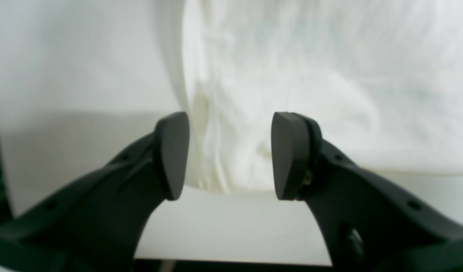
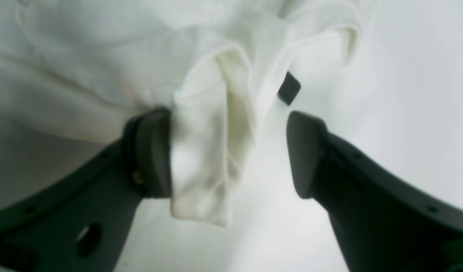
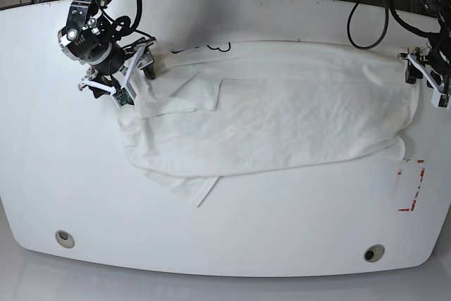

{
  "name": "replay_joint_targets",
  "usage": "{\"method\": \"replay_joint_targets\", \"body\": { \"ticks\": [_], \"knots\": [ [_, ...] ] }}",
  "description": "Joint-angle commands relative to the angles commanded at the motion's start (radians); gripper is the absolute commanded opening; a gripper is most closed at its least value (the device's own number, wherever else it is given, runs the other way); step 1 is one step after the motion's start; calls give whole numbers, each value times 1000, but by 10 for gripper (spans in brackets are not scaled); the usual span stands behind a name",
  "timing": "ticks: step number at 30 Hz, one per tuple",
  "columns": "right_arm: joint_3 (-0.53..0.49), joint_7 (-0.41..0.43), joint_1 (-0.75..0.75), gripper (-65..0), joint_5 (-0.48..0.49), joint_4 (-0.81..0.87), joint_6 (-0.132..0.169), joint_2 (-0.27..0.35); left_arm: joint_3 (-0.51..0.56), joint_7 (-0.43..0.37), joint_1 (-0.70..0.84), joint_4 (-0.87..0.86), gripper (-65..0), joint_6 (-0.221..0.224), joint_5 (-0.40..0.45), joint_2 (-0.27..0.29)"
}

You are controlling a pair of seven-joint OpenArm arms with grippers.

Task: Fold the T-shirt properly
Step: 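Open both grippers and release the shirt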

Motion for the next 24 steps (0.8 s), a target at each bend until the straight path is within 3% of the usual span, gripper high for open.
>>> {"method": "replay_joint_targets", "body": {
  "ticks": [10, 24],
  "knots": [
    [100, 0, 52, -227, -5, -3, 0, -48, -3, 0, -80, 21, -324, 0, 6, 3],
    [100, -5, 92, -227, -5, -2, 0, -44, -43, 0, -184, 17, -324, 6, 9, -2]
  ]
}}
